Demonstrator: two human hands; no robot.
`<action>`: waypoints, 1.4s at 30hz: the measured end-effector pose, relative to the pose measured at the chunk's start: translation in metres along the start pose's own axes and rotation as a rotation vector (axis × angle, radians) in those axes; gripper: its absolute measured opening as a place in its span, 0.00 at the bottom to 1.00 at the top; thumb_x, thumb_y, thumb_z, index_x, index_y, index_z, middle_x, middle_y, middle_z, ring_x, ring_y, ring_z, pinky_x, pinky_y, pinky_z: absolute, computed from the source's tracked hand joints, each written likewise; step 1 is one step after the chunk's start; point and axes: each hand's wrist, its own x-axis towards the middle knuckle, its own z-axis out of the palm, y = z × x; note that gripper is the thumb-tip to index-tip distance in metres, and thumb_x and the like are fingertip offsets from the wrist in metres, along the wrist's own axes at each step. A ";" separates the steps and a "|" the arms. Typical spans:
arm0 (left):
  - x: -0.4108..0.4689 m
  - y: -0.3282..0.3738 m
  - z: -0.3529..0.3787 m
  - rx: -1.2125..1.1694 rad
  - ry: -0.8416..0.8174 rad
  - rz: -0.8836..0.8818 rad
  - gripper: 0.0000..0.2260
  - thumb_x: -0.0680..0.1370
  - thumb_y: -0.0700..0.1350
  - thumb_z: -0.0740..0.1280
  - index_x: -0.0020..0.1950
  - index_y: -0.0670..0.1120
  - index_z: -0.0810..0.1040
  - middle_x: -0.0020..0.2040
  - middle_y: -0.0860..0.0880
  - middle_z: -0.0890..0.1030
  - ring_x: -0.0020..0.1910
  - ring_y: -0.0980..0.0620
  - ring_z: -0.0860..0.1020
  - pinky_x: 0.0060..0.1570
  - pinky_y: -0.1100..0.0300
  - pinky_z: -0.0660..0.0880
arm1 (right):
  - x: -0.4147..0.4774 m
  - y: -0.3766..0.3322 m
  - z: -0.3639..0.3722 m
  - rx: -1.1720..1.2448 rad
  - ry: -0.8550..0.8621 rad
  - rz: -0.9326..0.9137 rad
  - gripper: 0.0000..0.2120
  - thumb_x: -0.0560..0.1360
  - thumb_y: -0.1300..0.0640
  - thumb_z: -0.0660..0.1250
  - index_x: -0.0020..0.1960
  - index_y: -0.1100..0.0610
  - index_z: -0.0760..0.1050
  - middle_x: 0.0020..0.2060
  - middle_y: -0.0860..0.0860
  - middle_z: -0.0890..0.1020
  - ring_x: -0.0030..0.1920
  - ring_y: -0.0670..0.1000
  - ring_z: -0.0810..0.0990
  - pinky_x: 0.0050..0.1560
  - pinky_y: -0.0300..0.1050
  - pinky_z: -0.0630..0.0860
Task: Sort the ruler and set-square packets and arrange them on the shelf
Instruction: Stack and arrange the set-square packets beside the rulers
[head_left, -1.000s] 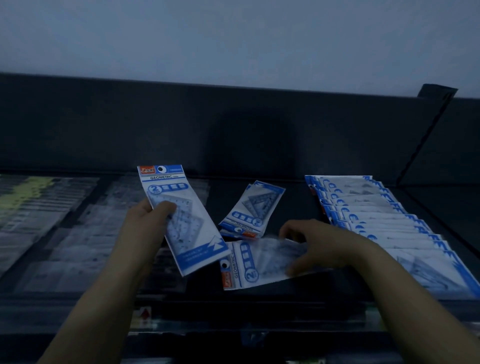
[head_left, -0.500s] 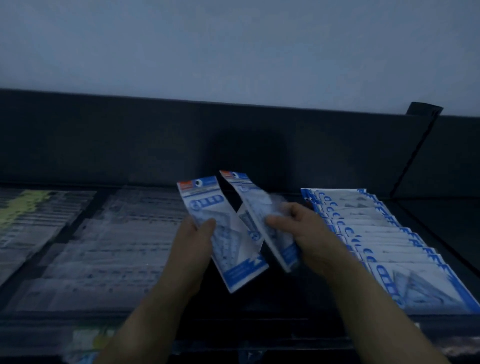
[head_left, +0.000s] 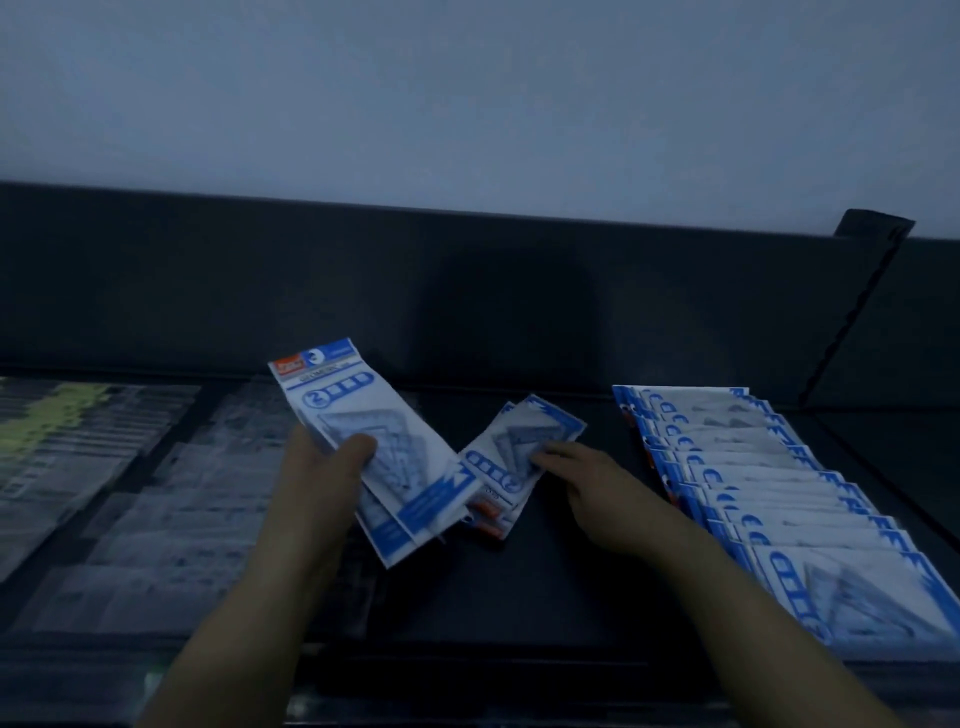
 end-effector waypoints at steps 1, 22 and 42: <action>0.003 0.001 -0.005 -0.013 0.012 0.000 0.14 0.76 0.33 0.63 0.60 0.45 0.75 0.50 0.44 0.82 0.44 0.44 0.82 0.45 0.50 0.78 | -0.004 -0.002 0.001 -0.079 0.005 -0.002 0.27 0.79 0.64 0.53 0.76 0.48 0.59 0.75 0.47 0.59 0.73 0.52 0.58 0.71 0.41 0.55; 0.001 -0.002 -0.008 -0.015 -0.031 -0.107 0.08 0.77 0.34 0.62 0.48 0.46 0.75 0.38 0.45 0.83 0.34 0.47 0.82 0.36 0.54 0.78 | 0.023 0.006 -0.033 0.062 -0.139 0.121 0.21 0.67 0.44 0.74 0.53 0.53 0.75 0.48 0.50 0.74 0.49 0.47 0.73 0.47 0.42 0.71; 0.015 -0.005 -0.003 -0.017 -0.057 0.043 0.12 0.73 0.30 0.67 0.51 0.45 0.78 0.41 0.48 0.84 0.32 0.55 0.83 0.30 0.62 0.79 | 0.041 -0.015 -0.011 0.060 -0.119 -0.078 0.20 0.81 0.59 0.55 0.72 0.51 0.66 0.73 0.50 0.65 0.72 0.52 0.63 0.69 0.39 0.59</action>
